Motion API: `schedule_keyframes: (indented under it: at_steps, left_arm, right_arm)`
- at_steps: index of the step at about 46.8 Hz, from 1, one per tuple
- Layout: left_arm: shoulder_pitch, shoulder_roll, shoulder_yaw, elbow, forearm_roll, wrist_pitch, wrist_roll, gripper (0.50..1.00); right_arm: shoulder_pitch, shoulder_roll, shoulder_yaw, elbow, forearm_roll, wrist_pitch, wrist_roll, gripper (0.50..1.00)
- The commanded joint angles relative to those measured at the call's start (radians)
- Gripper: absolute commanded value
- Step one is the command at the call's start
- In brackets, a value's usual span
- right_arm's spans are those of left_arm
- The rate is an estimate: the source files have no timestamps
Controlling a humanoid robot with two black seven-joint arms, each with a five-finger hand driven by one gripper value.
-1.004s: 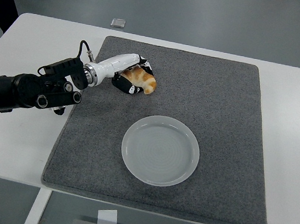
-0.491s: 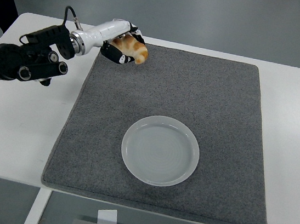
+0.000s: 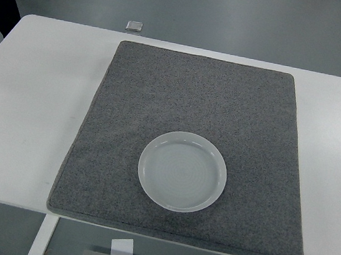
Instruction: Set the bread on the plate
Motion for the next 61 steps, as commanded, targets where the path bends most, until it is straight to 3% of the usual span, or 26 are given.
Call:
schedule_keyframes:
  at_steps: [1, 8, 14, 19, 31, 36, 54, 61]
  left_arm:
    - [-0.039, -0.019, 0.001, -0.042, 0.008, 0.004, 0.005, 0.5]
    - [-0.094, -0.046, -0.001, -0.217, 0.011, 0.027, 0.011, 0.5]
    - [-0.103, -0.046, -0.001, -0.349, 0.012, 0.085, 0.064, 0.5]
    - [-0.099, -0.044, 0.001, -0.433, 0.02, 0.127, 0.067, 0.5]
    - [-0.085, -0.032, 0.032, -0.607, 0.083, 0.253, 0.07, 0.5]
    - [-0.076, -0.032, 0.078, -0.631, 0.132, 0.294, 0.07, 0.5]
    - [0.269, -0.049, 0.078, -0.607, 0.347, 0.386, 0.057, 0.5]
    - [0.364, -0.067, 0.078, -0.604, 0.422, 0.415, 0.057, 0.5]
  right_arm:
    - [0.0, 0.0, 0.0, 0.0, 0.0, 0.0, 0.0, 0.952]
    - [0.0, 0.0, 0.0, 0.0, 0.0, -0.001, 0.0, 0.952]
    - [0.0, 0.0, 0.0, 0.0, 0.0, -0.001, 0.0, 0.952]
    - [0.0, 0.0, 0.0, 0.0, 0.0, -0.001, 0.0, 0.952]
    - [0.0, 0.0, -0.002, 0.0, 0.0, -0.001, 0.0, 0.952]
    - [-0.001, 0.0, -0.002, 0.0, 0.0, -0.003, 0.0, 0.952]
    - [-0.001, 0.0, -0.002, 0.0, 0.0, -0.001, 0.0, 0.952]
    - [-0.001, 0.0, -0.002, 0.0, 0.0, -0.001, 0.0, 0.952]
